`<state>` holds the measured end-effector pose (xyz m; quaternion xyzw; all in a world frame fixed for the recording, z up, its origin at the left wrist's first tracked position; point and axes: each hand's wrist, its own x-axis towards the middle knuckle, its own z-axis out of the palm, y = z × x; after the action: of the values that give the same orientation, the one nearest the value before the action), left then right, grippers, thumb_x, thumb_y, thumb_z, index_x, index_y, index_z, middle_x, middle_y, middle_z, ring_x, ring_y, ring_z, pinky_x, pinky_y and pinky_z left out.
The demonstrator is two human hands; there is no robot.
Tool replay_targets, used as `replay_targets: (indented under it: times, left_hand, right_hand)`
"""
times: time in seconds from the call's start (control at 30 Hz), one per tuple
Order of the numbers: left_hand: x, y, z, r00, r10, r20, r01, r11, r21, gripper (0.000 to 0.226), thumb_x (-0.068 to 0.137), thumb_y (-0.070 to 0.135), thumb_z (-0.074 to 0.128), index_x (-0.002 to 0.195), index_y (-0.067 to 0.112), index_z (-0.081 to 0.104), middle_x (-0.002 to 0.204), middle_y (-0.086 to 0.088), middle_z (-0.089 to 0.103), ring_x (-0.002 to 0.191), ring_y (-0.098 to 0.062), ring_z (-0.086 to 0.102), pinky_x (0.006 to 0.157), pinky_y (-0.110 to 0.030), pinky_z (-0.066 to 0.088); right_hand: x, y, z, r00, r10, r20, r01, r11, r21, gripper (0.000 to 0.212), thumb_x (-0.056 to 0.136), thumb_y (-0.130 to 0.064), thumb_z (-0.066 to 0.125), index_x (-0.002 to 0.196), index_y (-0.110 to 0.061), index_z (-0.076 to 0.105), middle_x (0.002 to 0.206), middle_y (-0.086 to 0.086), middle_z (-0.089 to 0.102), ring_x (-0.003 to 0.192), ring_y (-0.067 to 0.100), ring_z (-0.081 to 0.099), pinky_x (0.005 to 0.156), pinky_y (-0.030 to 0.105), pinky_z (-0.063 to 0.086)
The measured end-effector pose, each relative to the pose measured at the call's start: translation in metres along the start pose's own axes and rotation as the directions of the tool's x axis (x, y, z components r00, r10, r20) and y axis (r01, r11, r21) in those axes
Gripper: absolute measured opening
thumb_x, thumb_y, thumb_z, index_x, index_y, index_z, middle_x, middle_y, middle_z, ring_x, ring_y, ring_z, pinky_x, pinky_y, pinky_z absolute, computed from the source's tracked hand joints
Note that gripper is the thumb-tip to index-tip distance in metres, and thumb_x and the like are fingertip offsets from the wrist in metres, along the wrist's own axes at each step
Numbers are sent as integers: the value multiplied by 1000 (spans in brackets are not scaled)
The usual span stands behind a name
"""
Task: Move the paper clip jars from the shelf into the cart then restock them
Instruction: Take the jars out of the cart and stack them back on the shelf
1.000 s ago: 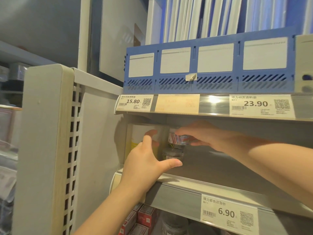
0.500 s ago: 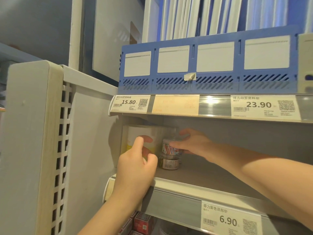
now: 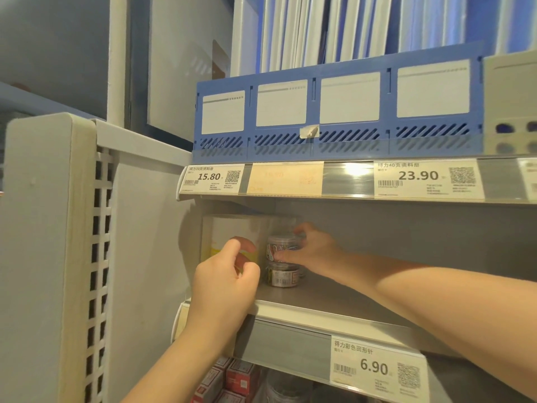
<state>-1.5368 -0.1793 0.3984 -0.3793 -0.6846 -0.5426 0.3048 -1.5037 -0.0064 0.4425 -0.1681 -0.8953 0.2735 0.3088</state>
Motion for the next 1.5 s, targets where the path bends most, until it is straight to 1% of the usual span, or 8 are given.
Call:
replay_targets:
  times: [0.2,0.43,0.53,0.6,0.73,0.97,1.23,1.5]
  left_hand:
    - [0,4,-1,1000,-20,12,19,1000,19,12,81,4,49,83,11,58,64,-8,58,64,-22,49,60,-26,37]
    - [1,7,-4,988,-2,155,-18,992,126,16,81,7,51,80,22,56,59,7,50,60,-8,46,54,-12,33]
    - [-1,11,-7,982,7,188,-41,983,178,15,81,8,51,82,21,58,63,10,52,63,-7,47,56,-10,33]
    - [-7,17,-11,981,14,195,-53,979,198,14,81,8,51,85,19,60,68,9,56,67,-12,50,57,-14,34]
    - [-27,24,-18,980,26,195,-65,978,199,17,81,5,52,90,17,61,88,5,62,83,-12,55,73,-22,39]
    - [-64,61,-25,967,64,248,-101,985,139,16,83,8,53,95,16,62,90,7,62,85,-11,55,73,-20,38]
    - [-135,158,-53,816,265,514,-247,963,-104,15,88,17,50,96,19,63,87,7,62,84,-12,55,76,-27,44]
    - [-240,261,-105,616,476,627,-284,877,-387,14,87,21,52,94,23,64,89,5,66,84,-12,58,77,-31,47]
  right_hand:
    - [-4,-4,1,1000,-21,11,21,999,-40,77,77,-41,73,138,-12,35,133,6,51,119,21,50,83,18,36]
    - [-30,-30,-37,1000,-29,-1,29,988,-150,69,85,-50,60,138,-11,38,134,7,50,115,23,51,86,28,41]
    - [-48,-41,-58,999,-42,25,47,959,-280,45,92,-39,51,122,-6,55,120,12,59,110,27,56,86,31,44]
    - [-57,-42,-66,998,1,66,24,923,-383,28,93,-33,48,94,-8,61,95,10,63,88,24,60,68,26,44]
    - [-71,-30,-71,991,100,94,-55,917,-395,32,92,-23,49,61,-19,48,63,-3,49,67,18,52,59,24,38]
    - [-168,-25,-97,999,-35,-6,32,957,-289,17,89,-22,51,99,-22,64,96,-4,62,95,15,55,78,25,41]
    - [-325,-55,-120,991,8,-130,-53,937,-346,20,89,-23,54,103,-21,67,102,-5,67,97,10,59,87,30,48]
    - [-511,-91,-147,912,239,-334,-335,904,-267,12,85,-21,58,82,-30,65,76,-14,62,73,-1,54,64,19,41]
